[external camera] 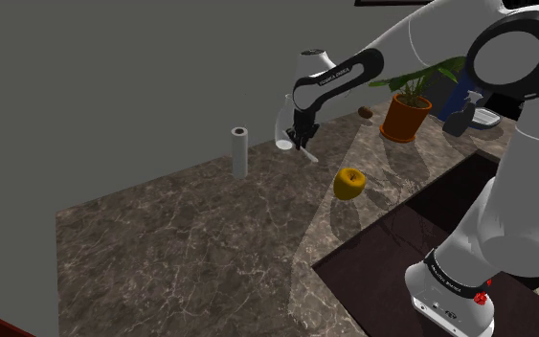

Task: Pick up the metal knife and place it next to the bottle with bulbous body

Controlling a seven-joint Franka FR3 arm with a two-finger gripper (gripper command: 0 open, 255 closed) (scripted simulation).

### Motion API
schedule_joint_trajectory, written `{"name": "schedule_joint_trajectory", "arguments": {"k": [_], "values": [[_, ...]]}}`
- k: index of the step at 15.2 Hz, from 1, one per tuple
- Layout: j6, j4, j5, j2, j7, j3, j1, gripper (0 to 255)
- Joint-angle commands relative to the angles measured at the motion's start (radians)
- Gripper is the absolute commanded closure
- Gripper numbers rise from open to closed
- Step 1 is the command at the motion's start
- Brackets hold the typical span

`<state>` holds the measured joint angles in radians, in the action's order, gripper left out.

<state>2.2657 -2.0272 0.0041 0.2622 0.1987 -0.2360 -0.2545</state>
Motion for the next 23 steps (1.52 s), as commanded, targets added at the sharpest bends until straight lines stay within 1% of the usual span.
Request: {"name": "schedule_joint_trajectory", "arguments": {"k": [1,12,22,23], "values": [[0.023,-0.008,0.004,0.014,0.000,0.002,0.000,255],[0.147,-0.034,0.031,0.114,-0.013,0.015,0.011,255],[0.254,-0.034,0.060,0.223,-0.026,0.033,0.025,255],[0.255,-0.035,0.059,0.223,-0.026,0.033,0.025,255]]}}
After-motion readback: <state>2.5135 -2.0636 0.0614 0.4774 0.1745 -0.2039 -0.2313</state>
